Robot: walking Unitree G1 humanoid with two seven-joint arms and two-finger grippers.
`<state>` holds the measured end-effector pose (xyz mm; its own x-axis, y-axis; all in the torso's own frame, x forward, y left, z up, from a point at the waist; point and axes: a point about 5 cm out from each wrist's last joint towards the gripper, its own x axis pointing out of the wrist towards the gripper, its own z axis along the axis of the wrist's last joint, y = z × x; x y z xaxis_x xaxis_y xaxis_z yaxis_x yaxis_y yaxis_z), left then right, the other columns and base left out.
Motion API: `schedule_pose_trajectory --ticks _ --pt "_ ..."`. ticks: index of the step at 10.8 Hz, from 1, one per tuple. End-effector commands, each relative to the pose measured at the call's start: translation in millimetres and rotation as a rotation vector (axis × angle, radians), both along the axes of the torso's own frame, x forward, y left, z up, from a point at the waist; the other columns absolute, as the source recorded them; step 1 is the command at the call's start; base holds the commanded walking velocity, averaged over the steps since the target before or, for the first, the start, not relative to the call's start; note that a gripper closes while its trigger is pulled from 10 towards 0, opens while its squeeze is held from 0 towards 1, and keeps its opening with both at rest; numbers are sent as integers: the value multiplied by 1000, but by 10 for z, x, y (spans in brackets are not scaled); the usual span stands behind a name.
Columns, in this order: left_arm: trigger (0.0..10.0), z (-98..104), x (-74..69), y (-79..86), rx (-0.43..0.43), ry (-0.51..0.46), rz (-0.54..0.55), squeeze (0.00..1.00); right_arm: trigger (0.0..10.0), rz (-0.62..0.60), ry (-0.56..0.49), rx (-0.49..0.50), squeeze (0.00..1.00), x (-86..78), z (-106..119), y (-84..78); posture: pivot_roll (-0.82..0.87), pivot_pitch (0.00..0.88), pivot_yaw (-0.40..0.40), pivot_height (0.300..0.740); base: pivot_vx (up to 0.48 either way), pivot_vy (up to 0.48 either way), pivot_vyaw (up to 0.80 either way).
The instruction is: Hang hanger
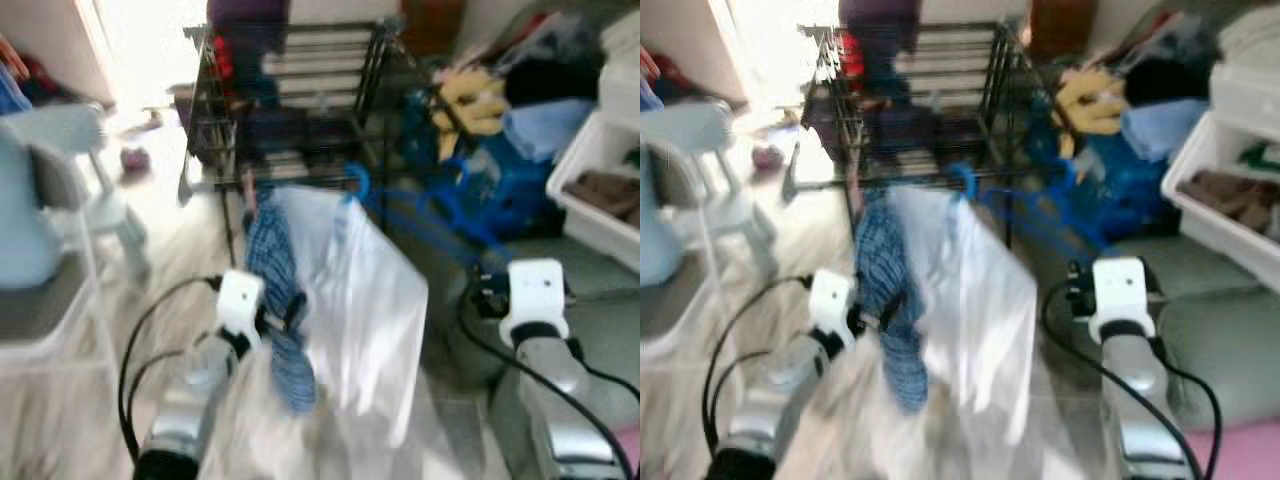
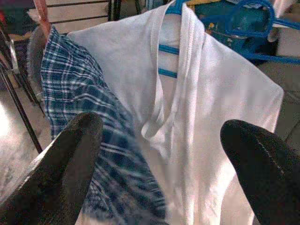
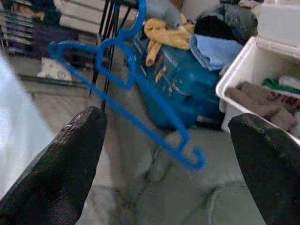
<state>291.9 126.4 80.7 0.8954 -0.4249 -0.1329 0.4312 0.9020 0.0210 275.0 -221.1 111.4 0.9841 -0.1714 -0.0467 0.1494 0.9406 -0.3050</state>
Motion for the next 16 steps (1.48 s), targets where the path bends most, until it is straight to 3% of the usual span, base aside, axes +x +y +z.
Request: schedule_pose_trajectory --ticks 1,3,4,5,7,8,10,12,16 --pt "10000 57 14 73 16 -25 18 0 10000 16 0 9 1000 43 -3 25 -127 0 12 740 -352 0 0" --pt "10000 62 -19 283 61 -31 73 0 10000 26 -11 24 1000 153 11 64 -105 0 13 740 -347 0 0" --pt "10000 50 -26 352 90 -37 93 0 10000 38 -17 42 102 207 9 113 -84 0 17 740 -337 0 0" --pt "10000 42 -27 377 117 -46 97 0 10000 54 -25 57 0 252 12 161 -77 0 21 740 -337 0 0" --pt "10000 47 -16 389 164 -60 96 0 10000 90 -50 118 0 350 49 255 -51 0 50 740 -336 0 0" --pt "10000 40 3 479 191 -63 126 0 10000 120 -63 174 0 428 70 357 -54 0 58 740 -315 0 0" --pt "10000 42 18 445 170 -81 136 0 10000 201 -61 166 0 462 74 534 -62 0 41 740 -122 0 0" --pt "10000 50 -47 435 83 -136 277 0 10000 227 -33 133 0 353 -43 517 -80 0 26 740 0 0 400" --pt "10000 -72 -156 501 144 -143 360 0 10000 233 4 140 0 223 -178 494 -93 0 30 740 0 0 800"
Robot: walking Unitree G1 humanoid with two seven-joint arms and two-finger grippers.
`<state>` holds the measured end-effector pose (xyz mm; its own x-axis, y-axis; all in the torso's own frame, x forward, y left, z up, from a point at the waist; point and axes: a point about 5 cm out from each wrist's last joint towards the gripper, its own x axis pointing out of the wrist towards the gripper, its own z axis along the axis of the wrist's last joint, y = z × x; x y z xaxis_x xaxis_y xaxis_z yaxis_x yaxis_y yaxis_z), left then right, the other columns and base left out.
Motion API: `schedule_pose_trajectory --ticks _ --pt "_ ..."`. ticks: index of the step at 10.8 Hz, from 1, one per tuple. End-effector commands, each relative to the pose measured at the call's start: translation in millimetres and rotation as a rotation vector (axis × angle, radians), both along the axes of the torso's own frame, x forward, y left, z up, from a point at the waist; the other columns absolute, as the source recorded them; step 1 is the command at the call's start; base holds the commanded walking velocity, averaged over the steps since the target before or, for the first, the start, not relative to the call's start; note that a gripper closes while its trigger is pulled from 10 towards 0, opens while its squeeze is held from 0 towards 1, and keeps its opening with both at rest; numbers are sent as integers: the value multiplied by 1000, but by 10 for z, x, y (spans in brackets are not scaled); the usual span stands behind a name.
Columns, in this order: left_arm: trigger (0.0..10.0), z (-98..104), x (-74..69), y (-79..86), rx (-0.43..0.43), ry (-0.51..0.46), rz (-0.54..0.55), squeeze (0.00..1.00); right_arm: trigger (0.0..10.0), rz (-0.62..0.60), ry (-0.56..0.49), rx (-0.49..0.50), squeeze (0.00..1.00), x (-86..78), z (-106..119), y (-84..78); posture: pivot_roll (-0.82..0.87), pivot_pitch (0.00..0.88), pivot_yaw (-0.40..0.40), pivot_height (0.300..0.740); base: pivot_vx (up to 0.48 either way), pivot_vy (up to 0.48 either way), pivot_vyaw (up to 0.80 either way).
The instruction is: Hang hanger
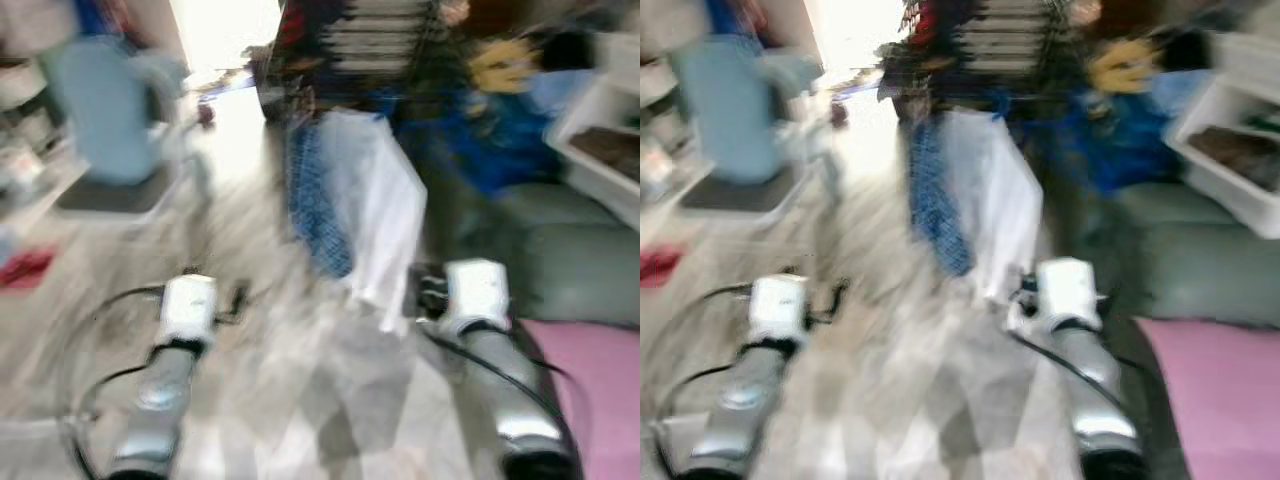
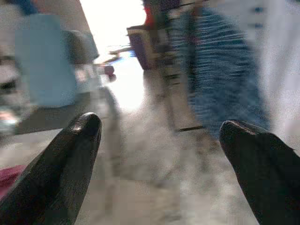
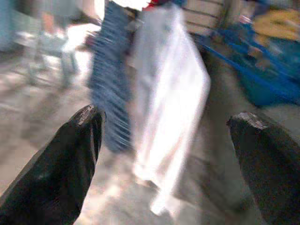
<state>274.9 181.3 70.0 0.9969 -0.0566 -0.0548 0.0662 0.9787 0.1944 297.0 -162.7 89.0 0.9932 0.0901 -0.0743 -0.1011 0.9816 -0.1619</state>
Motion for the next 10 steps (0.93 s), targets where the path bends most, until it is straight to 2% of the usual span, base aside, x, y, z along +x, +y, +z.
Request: schedule_pose_trajectory --ticks 1,4,6,8,9,10 --pt "10000 17 14 -28 5 -17 3 0 10000 -23 -21 -4 0 8 47 -93 -93 0 35 740 0 0 531" --pt "10000 -25 -41 -21 34 -5 -32 0 10000 -74 -16 -4 0 -36 12 -180 -96 0 37 740 0 0 0" --pt "10000 -21 -97 -48 -1 7 -22 0 10000 -98 -27 -28 0 -66 39 -248 -101 0 26 740 0 0 0" --pt "10000 -71 -346 138 -3 31 41 0 10000 -155 -17 -39 0 -236 23 -447 -85 0 1 740 0 0 0" --pt "10000 -91 -427 194 -1 44 56 0 10000 -153 -5 -55 0 -304 -10 -474 -83 0 -5 740 0 0 0" --pt "10000 -87 -443 195 1 43 54 0 10000 -152 -8 -56 0 -297 2 -474 -78 0 -7 740 0 0 0"
